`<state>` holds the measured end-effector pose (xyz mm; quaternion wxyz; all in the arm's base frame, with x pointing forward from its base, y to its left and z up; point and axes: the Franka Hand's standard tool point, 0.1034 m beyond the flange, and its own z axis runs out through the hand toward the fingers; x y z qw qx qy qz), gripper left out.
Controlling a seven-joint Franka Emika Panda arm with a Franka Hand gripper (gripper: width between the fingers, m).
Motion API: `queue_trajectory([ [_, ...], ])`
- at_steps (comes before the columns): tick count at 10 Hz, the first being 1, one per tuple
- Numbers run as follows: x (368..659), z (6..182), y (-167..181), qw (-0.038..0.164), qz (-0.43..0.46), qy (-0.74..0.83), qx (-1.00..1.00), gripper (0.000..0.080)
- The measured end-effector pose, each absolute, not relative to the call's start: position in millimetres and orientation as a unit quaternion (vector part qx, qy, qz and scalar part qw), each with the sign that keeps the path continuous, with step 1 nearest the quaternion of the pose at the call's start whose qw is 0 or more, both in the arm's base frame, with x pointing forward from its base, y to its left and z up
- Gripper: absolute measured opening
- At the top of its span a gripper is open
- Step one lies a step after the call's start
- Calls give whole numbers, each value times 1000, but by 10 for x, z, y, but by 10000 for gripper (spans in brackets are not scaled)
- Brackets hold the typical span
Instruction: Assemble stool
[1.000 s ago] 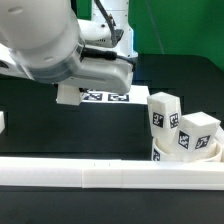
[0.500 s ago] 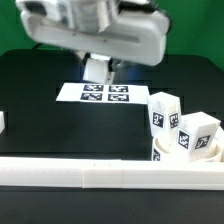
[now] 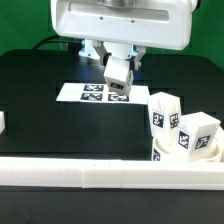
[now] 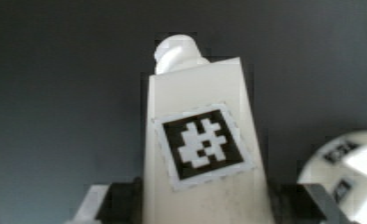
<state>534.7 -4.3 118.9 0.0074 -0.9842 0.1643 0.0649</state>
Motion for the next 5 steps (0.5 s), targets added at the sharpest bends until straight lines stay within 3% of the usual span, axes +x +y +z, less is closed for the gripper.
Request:
queue_trajectory([
  [3, 5288, 1423, 605, 26, -39, 219, -975, 324],
  [5, 5262, 1386, 766, 28, -86, 211, -973, 324],
])
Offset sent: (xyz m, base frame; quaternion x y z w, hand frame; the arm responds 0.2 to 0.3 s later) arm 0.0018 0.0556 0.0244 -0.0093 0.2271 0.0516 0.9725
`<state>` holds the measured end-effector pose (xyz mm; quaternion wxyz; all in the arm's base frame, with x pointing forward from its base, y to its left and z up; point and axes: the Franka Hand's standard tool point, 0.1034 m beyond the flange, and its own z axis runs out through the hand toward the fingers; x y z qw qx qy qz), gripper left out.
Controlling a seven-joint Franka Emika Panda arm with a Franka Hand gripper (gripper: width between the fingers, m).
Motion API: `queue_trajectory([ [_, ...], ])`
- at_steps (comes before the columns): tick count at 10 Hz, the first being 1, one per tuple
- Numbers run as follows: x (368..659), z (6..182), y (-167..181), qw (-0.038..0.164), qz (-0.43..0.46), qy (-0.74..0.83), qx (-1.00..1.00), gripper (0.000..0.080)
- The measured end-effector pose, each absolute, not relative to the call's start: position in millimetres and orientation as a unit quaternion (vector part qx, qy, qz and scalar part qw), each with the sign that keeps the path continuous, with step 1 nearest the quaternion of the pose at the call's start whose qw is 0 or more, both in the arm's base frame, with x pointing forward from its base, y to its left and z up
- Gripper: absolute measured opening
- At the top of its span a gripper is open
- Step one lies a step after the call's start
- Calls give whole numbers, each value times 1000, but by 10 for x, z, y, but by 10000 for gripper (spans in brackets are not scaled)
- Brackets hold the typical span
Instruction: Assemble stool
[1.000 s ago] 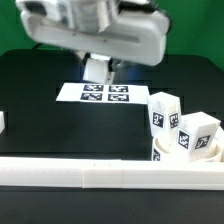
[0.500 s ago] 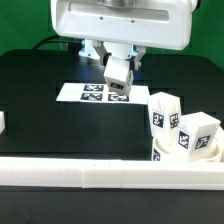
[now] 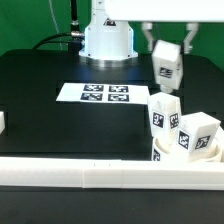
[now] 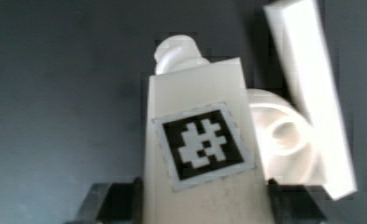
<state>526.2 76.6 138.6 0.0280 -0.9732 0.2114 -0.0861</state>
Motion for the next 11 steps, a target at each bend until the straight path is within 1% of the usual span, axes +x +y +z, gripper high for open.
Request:
queue_trajectory([
  [1, 5307, 1393, 797, 35, -122, 224, -966, 324],
  [2, 5268, 1364, 879, 40, -142, 216, -965, 324],
  [3, 5236, 1344, 881, 36, -127, 209, -969, 324],
  [4, 5324, 1422, 977, 43, -139, 207, -967, 324],
  [6, 5644, 1608, 1195, 58, -163, 198, -965, 324],
  [7, 5761, 1635, 1275, 59, -173, 191, -965, 324],
  [9, 5741, 1608, 1262, 57, -171, 189, -965, 324],
  [11, 5751, 1600, 1295, 60, -183, 187, -963, 324],
])
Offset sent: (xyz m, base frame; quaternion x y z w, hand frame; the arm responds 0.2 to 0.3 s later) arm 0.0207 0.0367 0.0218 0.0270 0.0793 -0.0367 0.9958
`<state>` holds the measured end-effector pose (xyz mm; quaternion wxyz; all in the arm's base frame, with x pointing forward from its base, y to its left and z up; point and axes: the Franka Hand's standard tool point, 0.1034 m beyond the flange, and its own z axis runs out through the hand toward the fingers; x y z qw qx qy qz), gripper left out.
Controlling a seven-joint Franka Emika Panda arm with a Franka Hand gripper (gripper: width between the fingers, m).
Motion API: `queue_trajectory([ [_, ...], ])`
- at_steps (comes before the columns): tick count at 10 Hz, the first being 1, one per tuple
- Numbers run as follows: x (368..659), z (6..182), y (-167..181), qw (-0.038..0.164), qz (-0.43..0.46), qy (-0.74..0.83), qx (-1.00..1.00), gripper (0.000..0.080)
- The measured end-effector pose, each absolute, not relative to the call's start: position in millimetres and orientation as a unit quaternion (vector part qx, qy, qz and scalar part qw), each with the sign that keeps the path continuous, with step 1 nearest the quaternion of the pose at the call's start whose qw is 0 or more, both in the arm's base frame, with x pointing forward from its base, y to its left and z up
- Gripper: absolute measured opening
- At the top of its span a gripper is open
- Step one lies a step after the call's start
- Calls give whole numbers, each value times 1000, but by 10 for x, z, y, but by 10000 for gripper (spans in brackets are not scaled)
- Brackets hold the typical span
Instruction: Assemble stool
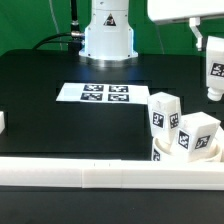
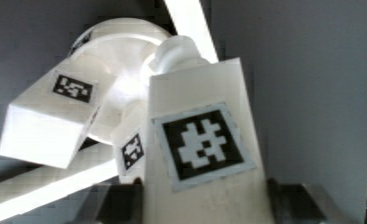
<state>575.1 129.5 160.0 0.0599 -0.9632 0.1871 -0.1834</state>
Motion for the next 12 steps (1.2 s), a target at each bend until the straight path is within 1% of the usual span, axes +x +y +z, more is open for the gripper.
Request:
queue_trajectory([
  [1, 5735, 1568, 1352, 63, -202, 182, -960, 324],
  [2, 5756, 1536, 1449, 71, -237, 179, -952, 324],
  [4, 5781, 1414, 1612, 82, -286, 185, -937, 324],
  [5, 5795, 1380, 1653, 80, -282, 185, -938, 324],
  [8, 5812, 1373, 1647, 75, -286, 174, -939, 324],
  [9, 5824, 1368, 1604, 69, -288, 161, -942, 324],
  [11, 5890, 1354, 1393, 49, -292, 135, -946, 324],
  [12, 5910, 1381, 1373, 48, -294, 131, -946, 324],
])
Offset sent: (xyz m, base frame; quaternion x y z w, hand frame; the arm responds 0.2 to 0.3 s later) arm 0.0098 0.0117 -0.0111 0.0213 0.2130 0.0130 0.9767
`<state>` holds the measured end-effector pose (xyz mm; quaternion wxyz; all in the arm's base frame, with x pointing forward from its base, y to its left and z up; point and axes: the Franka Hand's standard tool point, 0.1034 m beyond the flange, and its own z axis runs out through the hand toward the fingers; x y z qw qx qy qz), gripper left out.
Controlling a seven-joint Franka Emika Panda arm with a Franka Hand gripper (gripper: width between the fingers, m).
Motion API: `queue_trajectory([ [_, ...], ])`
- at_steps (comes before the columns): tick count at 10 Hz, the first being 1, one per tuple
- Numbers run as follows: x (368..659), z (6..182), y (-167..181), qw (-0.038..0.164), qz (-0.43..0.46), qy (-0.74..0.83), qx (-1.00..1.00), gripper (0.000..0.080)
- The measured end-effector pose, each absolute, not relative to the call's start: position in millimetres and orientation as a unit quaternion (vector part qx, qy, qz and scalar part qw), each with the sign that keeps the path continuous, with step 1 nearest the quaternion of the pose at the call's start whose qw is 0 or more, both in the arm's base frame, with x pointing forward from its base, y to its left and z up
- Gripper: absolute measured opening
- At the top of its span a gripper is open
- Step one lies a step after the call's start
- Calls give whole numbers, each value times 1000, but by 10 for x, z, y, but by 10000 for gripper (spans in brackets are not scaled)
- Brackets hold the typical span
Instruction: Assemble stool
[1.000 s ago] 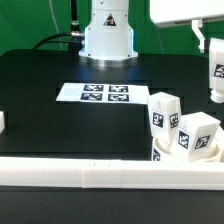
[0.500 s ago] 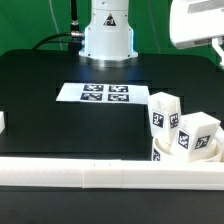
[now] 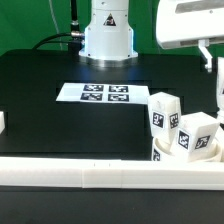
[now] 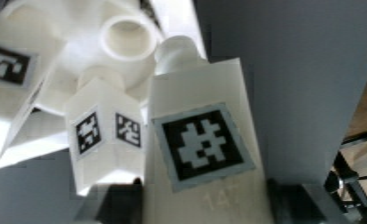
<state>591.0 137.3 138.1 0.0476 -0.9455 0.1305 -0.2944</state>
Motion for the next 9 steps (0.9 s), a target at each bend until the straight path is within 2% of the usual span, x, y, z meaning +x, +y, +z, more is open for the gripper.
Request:
queue_trajectory([
  [3, 5921, 1375, 1381, 45, -323, 123, -937, 324],
  [4, 5912, 1309, 1350, 35, -344, 113, -932, 324],
  [5, 5863, 1205, 1344, 29, -329, 115, -937, 324],
  [9, 5806, 1100, 1336, 25, -310, 114, -944, 324],
])
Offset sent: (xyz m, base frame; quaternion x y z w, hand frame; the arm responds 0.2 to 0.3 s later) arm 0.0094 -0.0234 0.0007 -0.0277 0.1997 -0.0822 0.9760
